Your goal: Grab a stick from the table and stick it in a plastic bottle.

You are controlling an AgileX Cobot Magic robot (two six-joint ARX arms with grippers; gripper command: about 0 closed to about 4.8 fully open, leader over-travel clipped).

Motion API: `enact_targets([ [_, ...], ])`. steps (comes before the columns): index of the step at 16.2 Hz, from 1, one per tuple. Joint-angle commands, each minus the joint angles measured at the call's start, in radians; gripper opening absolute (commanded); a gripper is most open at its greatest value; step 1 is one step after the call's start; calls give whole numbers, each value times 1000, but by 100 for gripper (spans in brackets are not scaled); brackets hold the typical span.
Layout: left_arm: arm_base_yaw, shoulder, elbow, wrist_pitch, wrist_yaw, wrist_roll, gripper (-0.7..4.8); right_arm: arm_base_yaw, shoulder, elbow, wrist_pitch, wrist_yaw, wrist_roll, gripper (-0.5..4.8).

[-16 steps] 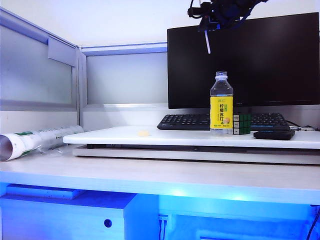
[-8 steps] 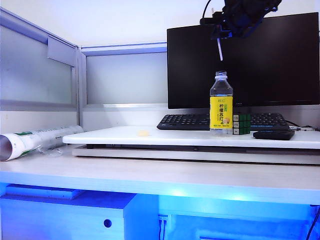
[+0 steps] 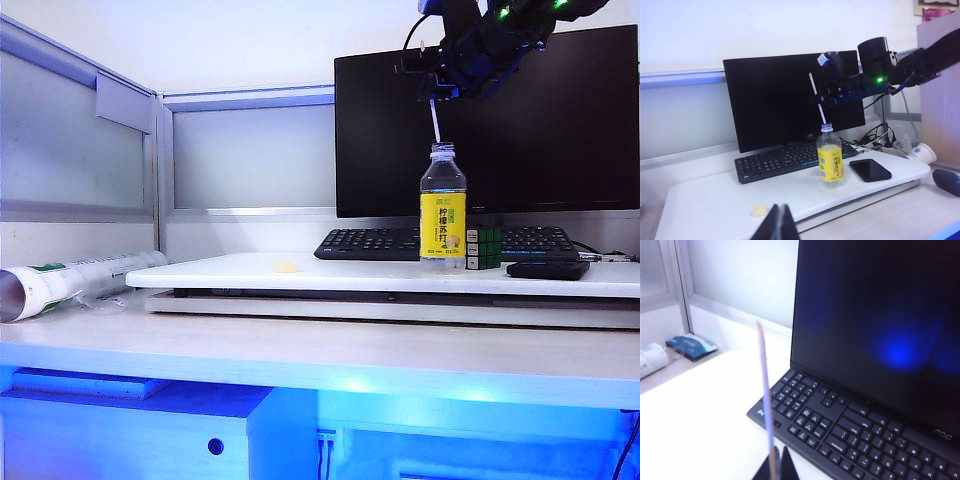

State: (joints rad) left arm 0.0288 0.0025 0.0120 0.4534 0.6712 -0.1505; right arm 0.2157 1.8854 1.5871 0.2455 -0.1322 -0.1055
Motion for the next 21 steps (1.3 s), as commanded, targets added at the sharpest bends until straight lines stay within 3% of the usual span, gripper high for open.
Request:
enact_targets([
  [1, 0, 1, 2, 13, 4, 0, -5, -6, 3, 7, 13, 2, 4, -9],
  [10, 0, 1, 2, 13, 2, 0, -5, -16, 3, 6, -29, 3, 4, -8],
  [17, 0, 1, 2, 16, 2, 0, -5, -16, 3, 6, -32, 3, 4, 127],
  [20, 0, 1, 2, 14, 1, 0, -5, -16, -2, 6, -34, 4, 5, 112],
  [21, 0, 1, 2, 9, -5, 1, -5, -16, -14, 6, -37, 4, 5, 34],
])
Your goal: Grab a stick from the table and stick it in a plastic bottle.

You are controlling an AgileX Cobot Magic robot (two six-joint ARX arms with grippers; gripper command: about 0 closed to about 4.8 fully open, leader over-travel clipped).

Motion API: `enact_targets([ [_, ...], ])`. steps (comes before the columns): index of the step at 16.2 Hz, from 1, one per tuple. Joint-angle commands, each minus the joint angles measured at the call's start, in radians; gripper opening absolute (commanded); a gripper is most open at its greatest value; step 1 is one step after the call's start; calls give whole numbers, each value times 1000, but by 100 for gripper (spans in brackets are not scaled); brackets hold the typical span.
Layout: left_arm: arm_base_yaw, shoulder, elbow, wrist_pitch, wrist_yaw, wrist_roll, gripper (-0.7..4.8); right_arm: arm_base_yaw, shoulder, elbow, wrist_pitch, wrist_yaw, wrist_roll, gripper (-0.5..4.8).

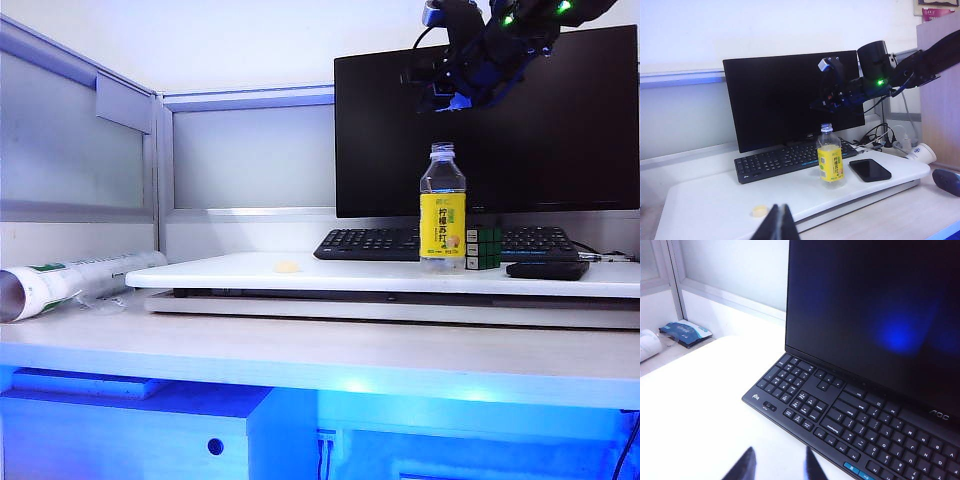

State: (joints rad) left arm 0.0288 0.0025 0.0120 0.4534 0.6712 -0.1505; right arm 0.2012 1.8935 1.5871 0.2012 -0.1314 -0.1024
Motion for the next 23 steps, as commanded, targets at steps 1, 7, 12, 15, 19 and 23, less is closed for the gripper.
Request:
enact_targets([
  [1, 2, 1, 1, 0, -7, 5, -5, -2, -41, 6, 6, 3, 1, -7],
  [7, 1, 1, 1, -12, -184, 4, -5, -13, -173, 6, -129, 69, 1, -7],
  [12, 1, 1, 1, -90, -304, 28, -5, -39, -303, -76, -197, 69, 2, -7],
  [15, 1, 1, 0, -151, -348, 63, -5, -66, -399, -189, -195, 70, 4, -7],
  [19, 1, 1, 0, -220, -429, 72, -5, -122, -579, -435, -137, 69, 55, -7],
  [23, 1, 1, 0, -276, -451, 74, -5, -138, -766, -687, -112, 69, 71, -7],
])
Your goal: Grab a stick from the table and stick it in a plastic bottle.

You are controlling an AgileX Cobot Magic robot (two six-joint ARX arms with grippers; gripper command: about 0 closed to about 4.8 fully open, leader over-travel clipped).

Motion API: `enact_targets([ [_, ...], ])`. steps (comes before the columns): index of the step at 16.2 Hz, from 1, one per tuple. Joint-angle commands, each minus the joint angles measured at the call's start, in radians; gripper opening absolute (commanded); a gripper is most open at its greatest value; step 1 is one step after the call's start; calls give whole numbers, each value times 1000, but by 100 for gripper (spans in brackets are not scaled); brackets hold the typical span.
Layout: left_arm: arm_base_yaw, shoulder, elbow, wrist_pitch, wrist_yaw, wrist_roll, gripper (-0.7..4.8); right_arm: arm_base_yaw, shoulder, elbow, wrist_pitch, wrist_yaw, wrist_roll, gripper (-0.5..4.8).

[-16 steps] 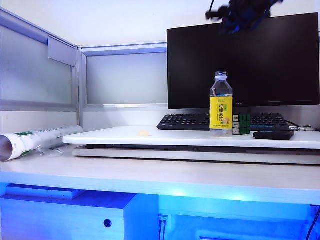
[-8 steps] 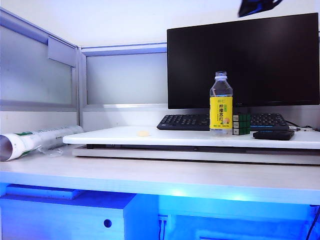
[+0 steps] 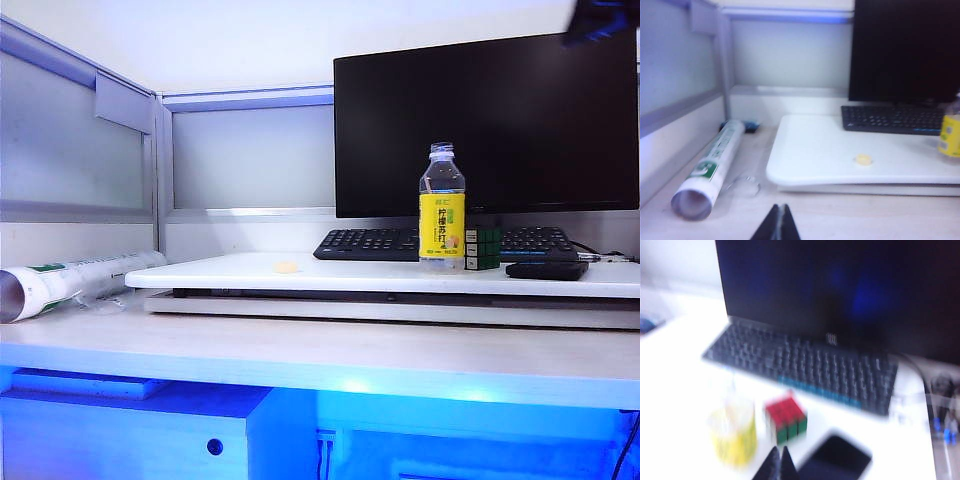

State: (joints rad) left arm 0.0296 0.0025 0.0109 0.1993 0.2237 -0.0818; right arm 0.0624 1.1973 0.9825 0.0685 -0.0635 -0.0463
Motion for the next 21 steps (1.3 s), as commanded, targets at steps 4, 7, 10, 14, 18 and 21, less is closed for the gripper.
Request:
enact_targets([
  [4, 0, 1, 1, -96, -3, 36, -5, 0, -243, -301, 44, 3, 65, -7],
  [7, 0, 1, 0, -139, -6, 60, -5, 0, -365, -433, 45, 2, 73, -7],
  [10, 0, 1, 0, -178, -61, 60, -5, 0, -475, -536, 41, 2, 77, -7],
  [14, 0, 1, 0, -235, -146, 112, -5, 0, -672, -703, 31, 2, 131, -7],
  [18, 0, 1, 0, -308, -161, 133, -5, 0, -902, -837, -70, 3, 151, -7],
  [21, 0, 1, 0, -381, -175, 135, -5, 0, -1124, -897, -232, 29, 151, -7],
])
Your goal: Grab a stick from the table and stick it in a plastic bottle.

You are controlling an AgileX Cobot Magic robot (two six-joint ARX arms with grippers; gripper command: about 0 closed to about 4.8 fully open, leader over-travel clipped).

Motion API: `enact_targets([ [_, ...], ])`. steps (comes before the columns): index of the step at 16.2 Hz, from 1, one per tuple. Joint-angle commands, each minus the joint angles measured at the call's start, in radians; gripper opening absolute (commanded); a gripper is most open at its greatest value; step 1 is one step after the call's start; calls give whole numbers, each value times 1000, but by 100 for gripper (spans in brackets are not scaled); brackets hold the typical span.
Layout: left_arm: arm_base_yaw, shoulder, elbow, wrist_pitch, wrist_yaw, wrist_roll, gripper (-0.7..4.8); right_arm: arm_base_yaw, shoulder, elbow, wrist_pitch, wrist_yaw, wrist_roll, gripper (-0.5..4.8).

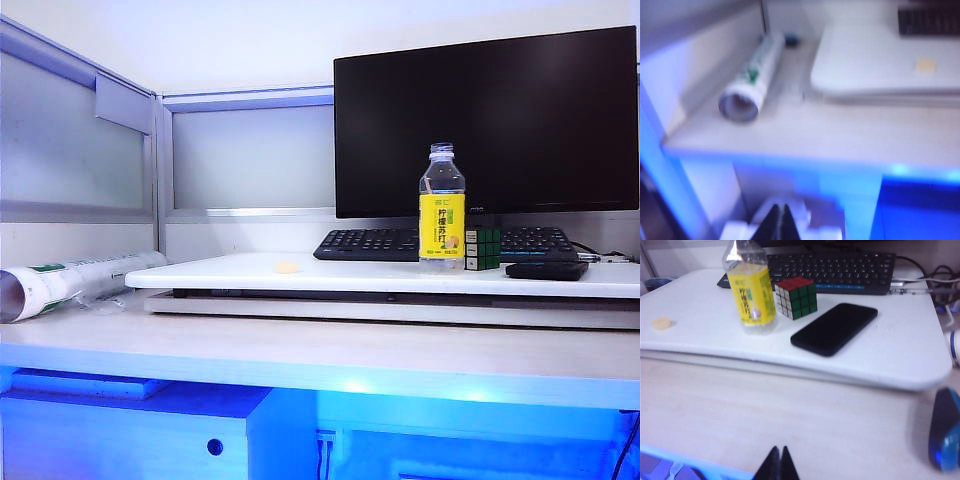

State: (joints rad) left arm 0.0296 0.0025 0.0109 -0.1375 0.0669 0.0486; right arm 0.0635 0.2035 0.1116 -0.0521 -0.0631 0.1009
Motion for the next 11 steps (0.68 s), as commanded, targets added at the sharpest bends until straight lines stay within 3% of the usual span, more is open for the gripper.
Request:
enact_targets([
  [1, 0, 1, 0, -49, -49, 4, -5, -1, -200, -40, -174, 41, 5, -7],
  [5, 5, 6, 0, -49, -102, 4, -5, -3, -195, -73, -206, 42, 5, -7],
  [11, 7, 3, 0, -48, -88, 3, -4, -3, -199, -81, -203, 42, 4, -7],
])
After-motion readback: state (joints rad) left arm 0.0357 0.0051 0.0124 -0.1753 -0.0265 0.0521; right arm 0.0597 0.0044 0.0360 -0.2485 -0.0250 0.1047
